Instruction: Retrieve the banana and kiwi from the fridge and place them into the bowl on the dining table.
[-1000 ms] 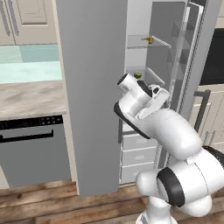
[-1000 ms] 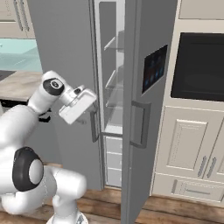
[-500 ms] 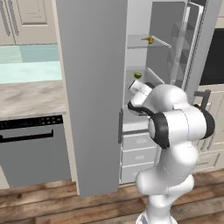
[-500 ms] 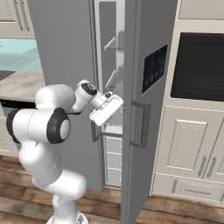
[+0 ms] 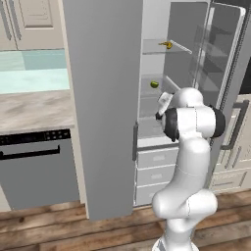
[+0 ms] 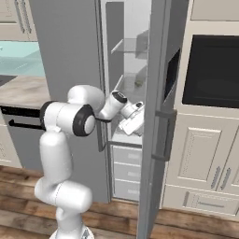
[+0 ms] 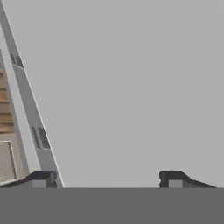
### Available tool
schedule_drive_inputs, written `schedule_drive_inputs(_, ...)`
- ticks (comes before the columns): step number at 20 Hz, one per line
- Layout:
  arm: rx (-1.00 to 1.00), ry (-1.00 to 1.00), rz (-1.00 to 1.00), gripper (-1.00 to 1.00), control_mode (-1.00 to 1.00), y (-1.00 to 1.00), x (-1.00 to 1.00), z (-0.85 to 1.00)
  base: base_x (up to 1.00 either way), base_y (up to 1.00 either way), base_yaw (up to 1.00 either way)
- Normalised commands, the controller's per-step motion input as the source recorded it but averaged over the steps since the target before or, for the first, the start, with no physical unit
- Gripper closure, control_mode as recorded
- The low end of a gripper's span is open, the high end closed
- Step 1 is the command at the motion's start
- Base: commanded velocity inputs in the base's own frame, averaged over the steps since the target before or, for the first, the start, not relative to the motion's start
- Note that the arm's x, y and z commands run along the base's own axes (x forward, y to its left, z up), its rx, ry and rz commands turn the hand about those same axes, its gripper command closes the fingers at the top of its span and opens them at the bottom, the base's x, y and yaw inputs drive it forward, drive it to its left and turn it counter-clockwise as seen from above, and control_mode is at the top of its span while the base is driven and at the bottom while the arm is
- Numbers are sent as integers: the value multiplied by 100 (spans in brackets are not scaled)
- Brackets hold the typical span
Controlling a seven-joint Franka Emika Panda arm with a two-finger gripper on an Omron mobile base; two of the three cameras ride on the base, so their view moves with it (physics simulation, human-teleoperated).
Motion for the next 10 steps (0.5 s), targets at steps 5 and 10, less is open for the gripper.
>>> schedule_drive_inputs(5,0,4,-13,-100,-100,-100,-100,-46,0,0,0)
schedule_drive_inputs(10,-3,-29,-3,-100,-100,8,-98,-1,0,0,0)
